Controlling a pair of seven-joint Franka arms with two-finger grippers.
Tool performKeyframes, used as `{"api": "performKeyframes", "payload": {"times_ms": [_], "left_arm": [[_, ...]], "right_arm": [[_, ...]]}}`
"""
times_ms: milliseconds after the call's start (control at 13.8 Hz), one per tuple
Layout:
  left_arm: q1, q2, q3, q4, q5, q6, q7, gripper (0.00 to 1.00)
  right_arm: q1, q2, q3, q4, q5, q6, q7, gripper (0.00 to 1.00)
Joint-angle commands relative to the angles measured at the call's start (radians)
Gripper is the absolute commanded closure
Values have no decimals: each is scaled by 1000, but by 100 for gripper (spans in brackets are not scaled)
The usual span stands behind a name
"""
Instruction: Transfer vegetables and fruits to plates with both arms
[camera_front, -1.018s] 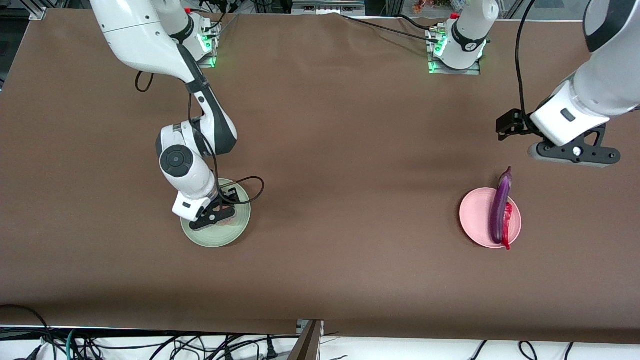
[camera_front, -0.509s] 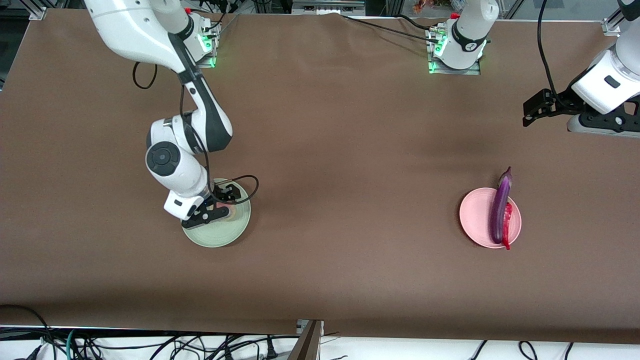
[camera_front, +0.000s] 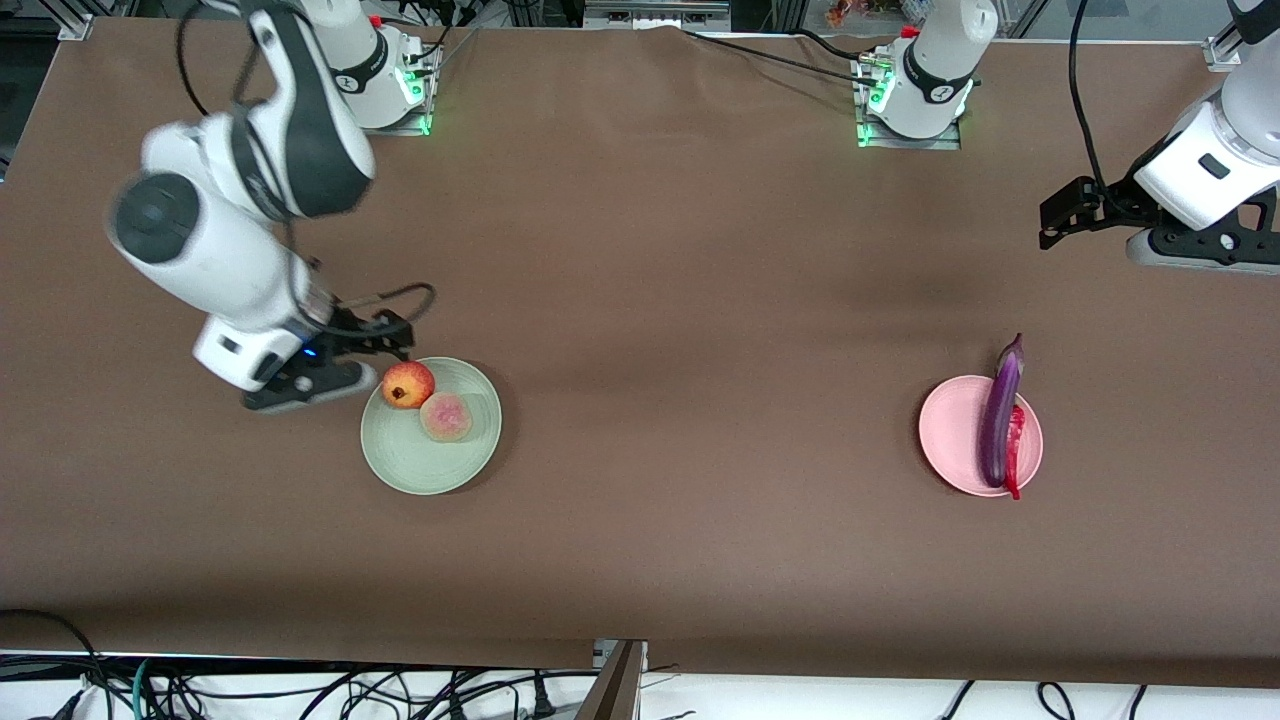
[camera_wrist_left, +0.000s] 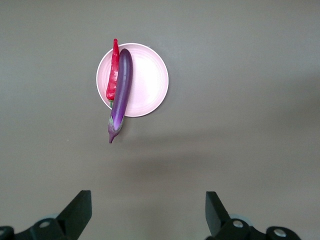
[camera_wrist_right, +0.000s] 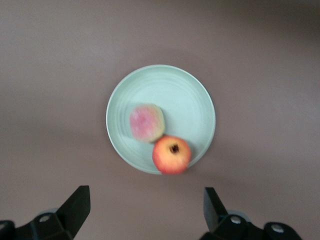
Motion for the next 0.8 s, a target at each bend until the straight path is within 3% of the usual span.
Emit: {"api": "performKeyframes", "payload": {"times_ms": [0, 218, 727], "left_arm": [[-11, 0, -1, 18, 7, -50, -31, 0], [-14, 3, -1, 22, 7, -47, -31, 0], [-13, 3, 1, 22, 7, -48, -26, 0]], "right_arm": [[0, -134, -5, -32, 17, -146, 54, 0], [0, -200, -7, -27, 15, -248, 115, 0], [-2, -202, -38, 14, -2, -249, 96, 0]]}}
